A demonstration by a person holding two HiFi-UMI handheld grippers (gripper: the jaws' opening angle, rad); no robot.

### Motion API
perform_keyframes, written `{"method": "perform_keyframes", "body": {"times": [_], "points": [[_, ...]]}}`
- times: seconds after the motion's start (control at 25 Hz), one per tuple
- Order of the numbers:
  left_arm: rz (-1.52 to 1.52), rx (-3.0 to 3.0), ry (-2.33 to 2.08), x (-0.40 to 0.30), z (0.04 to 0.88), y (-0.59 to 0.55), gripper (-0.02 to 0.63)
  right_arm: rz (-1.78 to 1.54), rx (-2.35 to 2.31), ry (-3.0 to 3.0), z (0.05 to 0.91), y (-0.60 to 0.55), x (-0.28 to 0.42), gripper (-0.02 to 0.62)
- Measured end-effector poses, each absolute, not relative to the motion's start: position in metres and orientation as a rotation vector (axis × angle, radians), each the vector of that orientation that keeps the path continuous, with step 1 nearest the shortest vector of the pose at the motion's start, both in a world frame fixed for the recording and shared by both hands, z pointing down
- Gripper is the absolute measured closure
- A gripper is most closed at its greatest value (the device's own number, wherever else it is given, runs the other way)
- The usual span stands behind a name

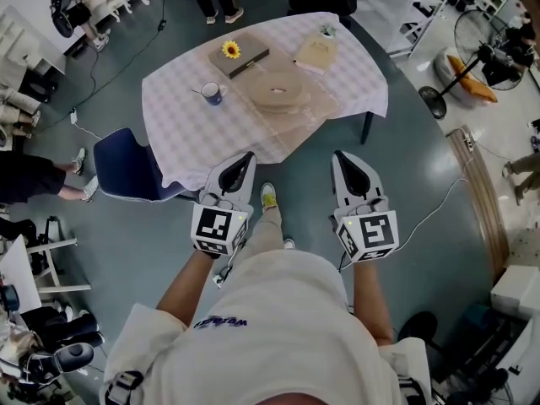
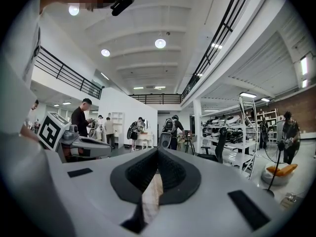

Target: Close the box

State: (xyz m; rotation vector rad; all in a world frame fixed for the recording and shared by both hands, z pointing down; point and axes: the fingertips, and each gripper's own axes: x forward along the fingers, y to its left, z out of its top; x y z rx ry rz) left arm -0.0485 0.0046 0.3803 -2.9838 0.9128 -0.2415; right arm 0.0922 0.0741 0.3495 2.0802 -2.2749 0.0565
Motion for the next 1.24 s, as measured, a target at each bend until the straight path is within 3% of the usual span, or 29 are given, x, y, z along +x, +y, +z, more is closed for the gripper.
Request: {"method": "perform_keyframes", "body": {"times": [0.88,1.24], "points": [[-0.239,-2.979,0.873,-0.049,0.388,0.008,0.604,0.051,2.053,-2.259,0.358,0.071,0.089,0.592],[-0.407,-2.943,0.996,-0.079,0.451,-0.007,0.604,0.043,1.780,-2.290,0.371,0.058,0.091,0.592]]}}
